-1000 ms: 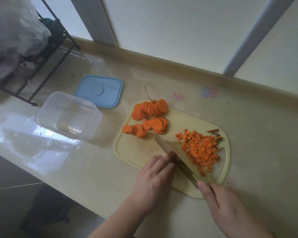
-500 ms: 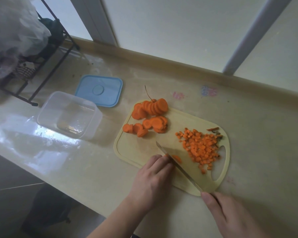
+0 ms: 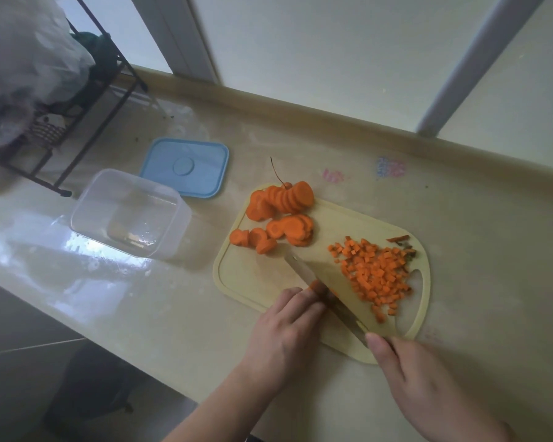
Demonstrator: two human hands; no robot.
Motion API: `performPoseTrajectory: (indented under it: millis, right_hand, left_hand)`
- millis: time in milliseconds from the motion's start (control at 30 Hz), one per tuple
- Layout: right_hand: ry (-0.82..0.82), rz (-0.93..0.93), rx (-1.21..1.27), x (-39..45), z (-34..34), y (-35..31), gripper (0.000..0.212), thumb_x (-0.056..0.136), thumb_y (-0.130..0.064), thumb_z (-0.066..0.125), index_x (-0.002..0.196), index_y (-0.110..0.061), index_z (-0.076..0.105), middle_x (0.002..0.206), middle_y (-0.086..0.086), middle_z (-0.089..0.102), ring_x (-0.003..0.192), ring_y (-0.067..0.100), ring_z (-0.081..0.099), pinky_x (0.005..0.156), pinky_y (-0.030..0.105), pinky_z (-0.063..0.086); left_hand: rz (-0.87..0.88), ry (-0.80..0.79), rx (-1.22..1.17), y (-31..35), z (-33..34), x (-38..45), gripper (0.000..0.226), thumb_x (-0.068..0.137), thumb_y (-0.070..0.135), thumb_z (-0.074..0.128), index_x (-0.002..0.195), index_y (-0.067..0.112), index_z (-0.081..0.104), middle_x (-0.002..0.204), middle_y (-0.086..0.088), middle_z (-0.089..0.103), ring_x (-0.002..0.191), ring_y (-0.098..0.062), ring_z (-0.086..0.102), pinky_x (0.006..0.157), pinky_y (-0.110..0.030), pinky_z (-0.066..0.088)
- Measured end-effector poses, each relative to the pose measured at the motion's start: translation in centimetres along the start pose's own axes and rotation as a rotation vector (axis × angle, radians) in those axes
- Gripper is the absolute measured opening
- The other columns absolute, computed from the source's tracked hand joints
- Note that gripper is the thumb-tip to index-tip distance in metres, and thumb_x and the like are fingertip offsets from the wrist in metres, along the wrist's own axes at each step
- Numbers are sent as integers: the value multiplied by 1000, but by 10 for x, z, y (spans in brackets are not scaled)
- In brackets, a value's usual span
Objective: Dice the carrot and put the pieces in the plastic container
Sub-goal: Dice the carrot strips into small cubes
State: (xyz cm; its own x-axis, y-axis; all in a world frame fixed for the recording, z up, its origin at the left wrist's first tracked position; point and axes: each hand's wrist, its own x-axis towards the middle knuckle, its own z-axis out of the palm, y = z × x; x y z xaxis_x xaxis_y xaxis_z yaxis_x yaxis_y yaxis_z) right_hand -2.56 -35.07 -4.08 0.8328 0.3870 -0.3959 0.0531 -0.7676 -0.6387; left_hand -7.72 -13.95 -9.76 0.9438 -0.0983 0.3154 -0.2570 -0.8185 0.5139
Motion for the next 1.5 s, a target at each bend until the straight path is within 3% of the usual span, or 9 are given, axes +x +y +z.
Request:
performPoseTrajectory:
  millis: [233,367,500,733,867,967,1200,1333,1500]
  right_hand:
    - [-39,61,16,-12,-3,-1,98,65,-95,2,65,-14,57,70,-16,65,61,-2,59,57,25,42]
    - [3,46,2,-22,-6,-1,88,74,-85,14,76,-14,67,61,-4,62,65,-13,55,65,24,42]
    - [-50,40,-93,-25,-8,0,109,59,-95,-11,79,-20,66,75,-5,70,91,-4,54,67,21,45]
    - [-54,61,-230,-27,-6,-3,117,50,-89,-30,87,-29,64,88,-8,71,90,4,64,74,18,46]
    - [-65,38,-180,-14,0,-6,98,62,-89,-16,71,-20,52,68,-1,62,66,8,59,65,30,47]
    - [-43,31,-100,-9,-2,-5,81,77,-79,4,68,-16,53,64,1,61,66,9,60,65,35,48]
    - [-20,78,13,-12,-1,2,94,63,-96,0,60,-17,50,66,-12,62,60,6,57,57,31,42]
    - [-48,60,6,-10,0,-3,91,65,-95,1,58,-17,48,67,-15,62,61,5,58,55,25,39]
    - [-31,31,11,-17,-4,-4,91,62,-97,1,70,-23,53,63,-17,61,61,2,58,56,24,38]
  left_hand:
    - [-5,31,-42,-5,-1,-2,20,89,4,78,108,6,74,114,-4,66,102,-28,61,88,-31,52]
    - [-6,18,-65,-6,-2,-4,21,88,1,76,108,6,73,120,-3,65,105,-27,60,90,-29,51]
    - [-2,-18,-53,-9,-1,-6,24,87,-3,76,109,4,74,123,-6,66,109,-27,60,93,-30,51]
    - [2,-20,-66,-10,1,-7,32,84,-6,77,114,4,73,125,-6,65,112,-30,62,92,-34,53]
    - [19,-21,-63,-10,2,-6,33,82,-5,80,114,2,73,122,-9,67,111,-31,62,94,-36,53]
    - [17,-20,-61,-10,-1,-6,33,82,-5,81,113,3,73,122,-7,66,110,-28,61,98,-30,50]
    - [21,-46,-64,-6,-5,-5,35,84,-5,76,117,7,70,128,2,57,112,-22,55,104,-20,42]
    - [35,-16,-48,-5,-7,-8,23,92,2,67,115,5,71,125,0,57,110,-26,56,99,-25,47]
    - [32,11,-36,-5,-6,-9,25,85,-4,72,108,3,72,118,-3,60,106,-28,57,94,-30,49]
